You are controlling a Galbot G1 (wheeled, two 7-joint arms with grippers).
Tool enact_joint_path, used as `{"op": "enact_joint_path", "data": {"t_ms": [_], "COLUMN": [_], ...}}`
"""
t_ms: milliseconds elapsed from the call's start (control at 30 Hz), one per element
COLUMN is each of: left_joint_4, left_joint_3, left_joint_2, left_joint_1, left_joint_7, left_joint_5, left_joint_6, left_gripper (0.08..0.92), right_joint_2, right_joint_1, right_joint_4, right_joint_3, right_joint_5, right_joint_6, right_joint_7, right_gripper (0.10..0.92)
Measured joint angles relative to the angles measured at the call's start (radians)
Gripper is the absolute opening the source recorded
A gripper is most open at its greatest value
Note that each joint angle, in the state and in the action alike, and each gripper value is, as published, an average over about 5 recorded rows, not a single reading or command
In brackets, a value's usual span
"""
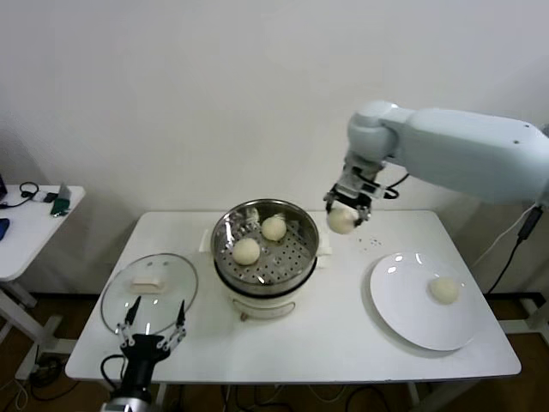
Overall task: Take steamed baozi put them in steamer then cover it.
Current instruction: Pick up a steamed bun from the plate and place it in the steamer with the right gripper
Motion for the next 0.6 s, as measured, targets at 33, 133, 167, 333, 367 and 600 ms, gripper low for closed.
{"op": "enact_joint_path", "data": {"t_ms": [33,133,167,333,367,600], "left_joint_4": [0.000,0.004,0.007,0.014,0.015,0.019], "left_joint_3": [0.000,0.002,0.002,-0.004,-0.006,-0.006], "left_joint_2": [0.002,0.007,0.009,0.018,0.019,0.028], "left_joint_1": [0.000,-0.003,-0.004,-0.007,-0.007,-0.012], "left_joint_7": [0.000,0.001,0.001,0.000,0.000,0.000], "left_joint_5": [-0.001,-0.004,-0.004,-0.009,-0.009,-0.011], "left_joint_6": [0.000,0.001,0.002,0.003,0.003,0.004], "left_gripper": [0.823,0.823,0.823,0.823,0.823,0.823], "right_joint_2": [0.021,0.084,0.104,0.196,0.211,0.274], "right_joint_1": [-0.004,-0.029,-0.039,-0.097,-0.108,-0.179], "right_joint_4": [-0.005,-0.024,-0.030,-0.053,-0.058,-0.091], "right_joint_3": [0.006,0.028,0.035,0.067,0.071,0.080], "right_joint_5": [-0.010,-0.047,-0.061,-0.121,-0.131,-0.179], "right_joint_6": [0.012,0.047,0.058,0.104,0.111,0.156], "right_joint_7": [-0.001,-0.003,-0.003,-0.008,-0.009,-0.014], "right_gripper": [0.696,0.696,0.696,0.696,0.696,0.703]}}
